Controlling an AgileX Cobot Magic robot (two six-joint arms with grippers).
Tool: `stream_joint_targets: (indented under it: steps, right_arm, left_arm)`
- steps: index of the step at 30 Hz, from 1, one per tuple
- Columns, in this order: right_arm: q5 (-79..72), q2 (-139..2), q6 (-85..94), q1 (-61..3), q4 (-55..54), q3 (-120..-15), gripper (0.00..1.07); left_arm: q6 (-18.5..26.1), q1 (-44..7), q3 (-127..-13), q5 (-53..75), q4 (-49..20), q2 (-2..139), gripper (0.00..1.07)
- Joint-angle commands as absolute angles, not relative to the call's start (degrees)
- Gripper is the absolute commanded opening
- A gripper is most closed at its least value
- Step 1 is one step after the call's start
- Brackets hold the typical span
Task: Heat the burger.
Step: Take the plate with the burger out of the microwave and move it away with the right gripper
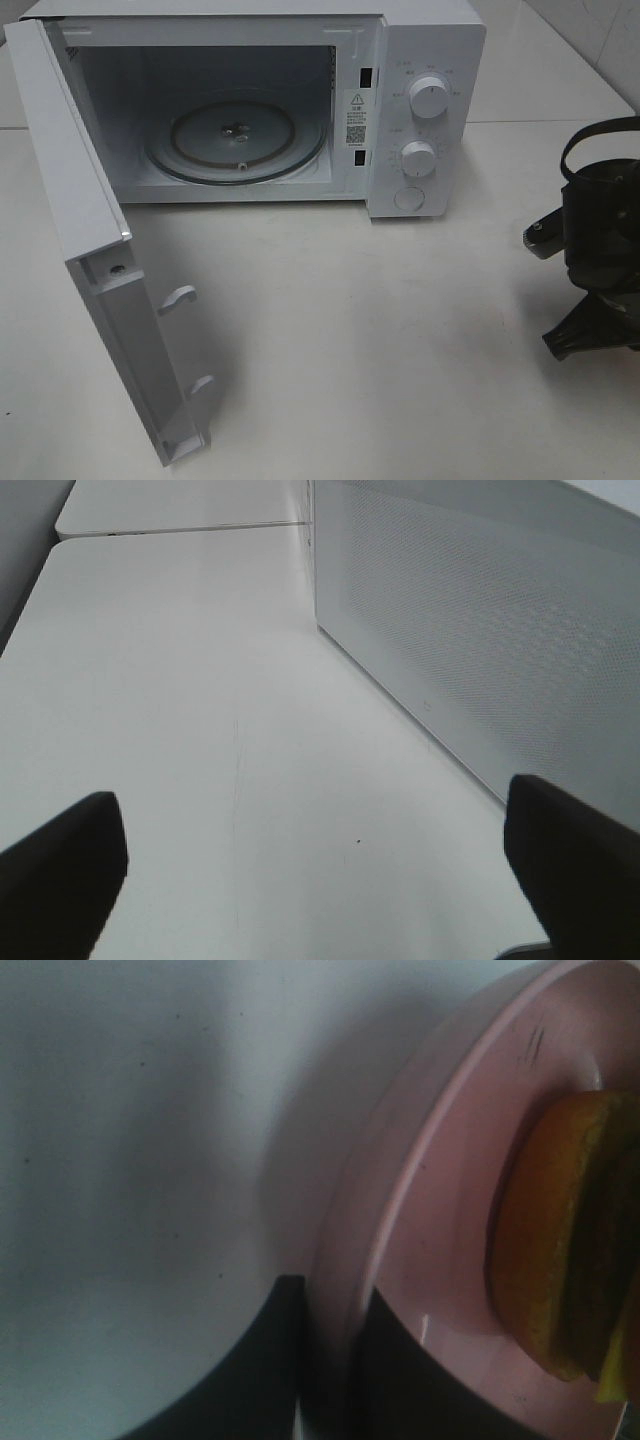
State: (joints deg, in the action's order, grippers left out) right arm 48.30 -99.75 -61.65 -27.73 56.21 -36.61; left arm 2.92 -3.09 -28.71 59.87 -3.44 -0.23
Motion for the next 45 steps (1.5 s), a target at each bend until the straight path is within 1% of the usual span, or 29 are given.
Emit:
stream_joint_targets:
  steps: [1,5,7,13,17,18,19,21,22,23,24,25,26,27,28,29,30,32,38,40,43,45]
  right_arm:
    - [49.96,-102.44,-64.69,-26.30,62.80,-36.84,0.05]
    - [49.39,-104.45,-66.81,-26.01,64.63,-36.84,0.06]
    - [49.39,-106.63,-70.24,-26.01,67.27,-36.84,0.07]
    - [49.62,-110.92,-75.75,-26.01,68.30,-38.56,0.10]
    - [49.85,-112.36,-76.09,-26.01,68.53,-39.53,0.12]
    - [49.73,-112.64,-76.09,-26.01,68.53,-39.88,0.15]
    - [49.73,-112.64,-76.09,-26.01,68.53,-39.88,0.15]
    - [49.96,-112.59,-76.03,-26.01,68.41,-40.34,0.22]
    - [49.96,-112.59,-76.03,-26.01,68.41,-40.34,0.22]
    - [50.08,-112.59,-75.23,-26.47,68.35,-40.39,0.30]
    - [50.08,-112.59,-74.77,-26.81,68.18,-40.39,0.34]
    - [50.08,-112.59,-74.77,-26.81,68.18,-40.39,0.34]
    - [50.13,-112.59,-72.82,-27.50,67.15,-40.39,0.41]
    - [50.13,-112.59,-72.82,-27.50,67.15,-40.39,0.41]
    - [50.19,-112.59,-70.30,-28.42,66.12,-40.39,0.47]
    - [50.19,-112.47,-69.33,-28.88,65.78,-40.39,0.49]
    - [50.19,-112.47,-69.33,-28.88,65.78,-40.39,0.49]
    - [50.36,-111.61,-67.15,-30.37,64.74,-40.39,0.53]
    - [51.80,-108.06,-66.23,-32.26,62.91,-40.39,0.54]
    - [51.62,-103.19,-63.37,-33.63,60.39,-40.39,0.55]
    - [51.34,-102.10,-62.28,-33.98,59.64,-40.39,0.56]
    - [50.65,-98.38,-58.38,-35.01,57.64,-40.39,0.61]
  left_arm:
    - [2.52,-3.04,-28.48,59.42,-3.38,-1.43,0.97]
    - [2.52,-3.04,-28.48,59.42,-3.38,-1.43,0.97]
    - [2.52,-3.04,-28.48,59.42,-3.38,-1.43,0.97]
    - [2.52,-3.04,-28.48,59.42,-3.38,-1.43,0.97]
    - [2.52,-3.04,-28.48,59.42,-3.38,-1.43,0.97]
    - [2.52,-3.04,-28.48,59.42,-3.38,-1.43,0.97]
    - [2.52,-3.04,-28.48,59.42,-3.38,-1.43,0.97]
    - [2.52,-3.04,-28.48,59.42,-3.38,-1.43,0.97]
    - [2.52,-3.04,-28.48,59.42,-3.38,-1.43,0.97]
    - [2.52,-3.04,-28.48,59.42,-3.38,-1.43,0.97]
    - [2.52,-3.04,-28.48,59.42,-3.38,-1.43,0.97]
    - [2.52,-3.04,-28.48,59.42,-3.38,-1.43,0.97]
    - [2.52,-3.04,-28.48,59.42,-3.38,-1.43,0.97]
    - [2.52,-3.04,-28.48,59.42,-3.38,-1.43,0.97]
    - [2.52,-3.04,-28.48,59.42,-3.38,-1.43,0.97]
    - [2.52,-3.04,-28.48,59.42,-3.38,-1.43,0.97]
    - [2.52,-3.04,-28.48,59.42,-3.38,-1.43,0.97]
    - [2.52,-3.04,-28.48,59.42,-3.38,-1.43,0.97]
    - [2.52,-3.04,-28.48,59.42,-3.38,-1.43,0.97]
    - [2.52,-3.04,-28.48,59.42,-3.38,-1.43,0.97]
    - [2.52,-3.04,-28.48,59.42,-3.38,-1.43,0.97]
    - [2.52,-3.04,-28.48,59.42,-3.38,-1.43,0.97]
